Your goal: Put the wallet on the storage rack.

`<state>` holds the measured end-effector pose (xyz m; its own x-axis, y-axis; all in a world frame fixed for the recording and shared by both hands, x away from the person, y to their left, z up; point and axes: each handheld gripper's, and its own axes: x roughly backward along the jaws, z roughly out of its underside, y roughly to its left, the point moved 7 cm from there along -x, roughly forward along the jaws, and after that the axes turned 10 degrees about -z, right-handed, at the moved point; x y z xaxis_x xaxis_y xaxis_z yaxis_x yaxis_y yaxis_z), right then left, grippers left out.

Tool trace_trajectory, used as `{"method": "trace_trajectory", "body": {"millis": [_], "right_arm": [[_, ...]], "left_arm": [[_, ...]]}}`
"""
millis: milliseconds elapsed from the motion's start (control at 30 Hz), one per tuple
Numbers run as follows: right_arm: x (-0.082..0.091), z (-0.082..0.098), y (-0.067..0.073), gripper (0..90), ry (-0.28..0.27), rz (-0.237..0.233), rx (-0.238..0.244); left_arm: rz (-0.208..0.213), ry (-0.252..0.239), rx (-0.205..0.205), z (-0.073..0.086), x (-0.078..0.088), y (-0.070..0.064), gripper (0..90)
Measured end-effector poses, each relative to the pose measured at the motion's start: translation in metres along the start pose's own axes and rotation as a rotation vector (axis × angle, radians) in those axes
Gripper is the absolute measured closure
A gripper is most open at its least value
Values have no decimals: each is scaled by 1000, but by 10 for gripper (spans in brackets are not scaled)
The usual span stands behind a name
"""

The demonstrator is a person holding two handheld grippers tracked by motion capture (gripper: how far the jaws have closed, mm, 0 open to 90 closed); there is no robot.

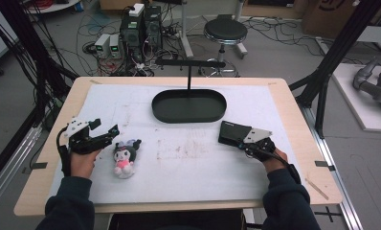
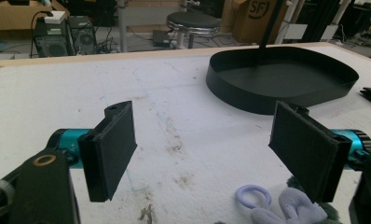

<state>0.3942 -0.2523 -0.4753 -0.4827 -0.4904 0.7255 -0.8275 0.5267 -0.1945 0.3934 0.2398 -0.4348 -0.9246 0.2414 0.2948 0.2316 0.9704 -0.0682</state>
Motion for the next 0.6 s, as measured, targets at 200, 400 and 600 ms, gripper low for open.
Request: {"method": "trace_trajectory", "body": {"millis": [200,400,600], "right_arm": [[17,-14,7,884,-81,-48,-70],[31,-26,13,887,-148,-100,-151],[46,-34,7,892,-205,-104,-290]], "left_arm": [[-5,-4,7,0,1,1,222],[-7,-4,5,0,1,4,221],[-6,-4,9,0,1,4,222]]}}
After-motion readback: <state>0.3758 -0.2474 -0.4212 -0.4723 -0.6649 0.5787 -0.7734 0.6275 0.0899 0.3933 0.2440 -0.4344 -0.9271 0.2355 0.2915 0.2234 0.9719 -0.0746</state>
